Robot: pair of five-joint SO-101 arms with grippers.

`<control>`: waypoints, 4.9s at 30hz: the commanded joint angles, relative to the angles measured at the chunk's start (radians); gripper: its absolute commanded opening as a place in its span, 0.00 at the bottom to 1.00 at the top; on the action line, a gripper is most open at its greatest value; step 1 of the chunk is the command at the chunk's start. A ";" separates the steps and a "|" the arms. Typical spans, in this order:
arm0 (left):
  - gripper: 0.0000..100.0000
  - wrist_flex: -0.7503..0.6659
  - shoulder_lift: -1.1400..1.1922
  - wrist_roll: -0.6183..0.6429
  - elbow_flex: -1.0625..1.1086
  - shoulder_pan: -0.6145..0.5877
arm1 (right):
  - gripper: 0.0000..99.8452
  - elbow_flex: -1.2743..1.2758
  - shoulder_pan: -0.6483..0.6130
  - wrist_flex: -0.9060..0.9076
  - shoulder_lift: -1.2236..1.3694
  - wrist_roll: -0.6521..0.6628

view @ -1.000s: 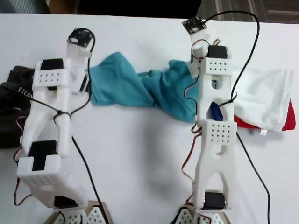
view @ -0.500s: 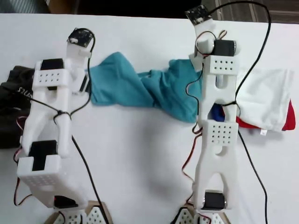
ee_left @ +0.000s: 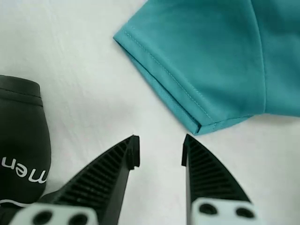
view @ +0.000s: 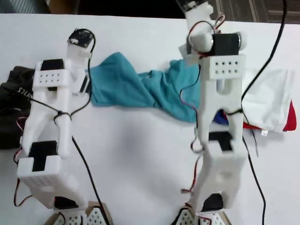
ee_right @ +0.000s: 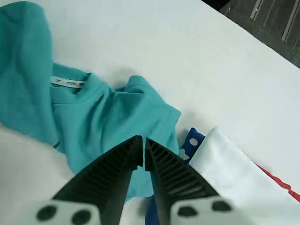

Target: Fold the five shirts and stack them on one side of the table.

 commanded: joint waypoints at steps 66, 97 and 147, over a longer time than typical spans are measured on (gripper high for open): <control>0.17 0.014 -0.069 0.002 0.005 -0.009 | 0.33 -0.485 0.068 -0.294 0.920 0.046; 0.17 0.014 -0.071 0.003 0.004 -0.009 | 0.02 -0.338 -0.087 0.007 0.348 0.012; 0.17 -0.005 -0.069 0.002 0.005 -0.009 | 0.23 1.407 -0.131 -0.633 -0.590 0.061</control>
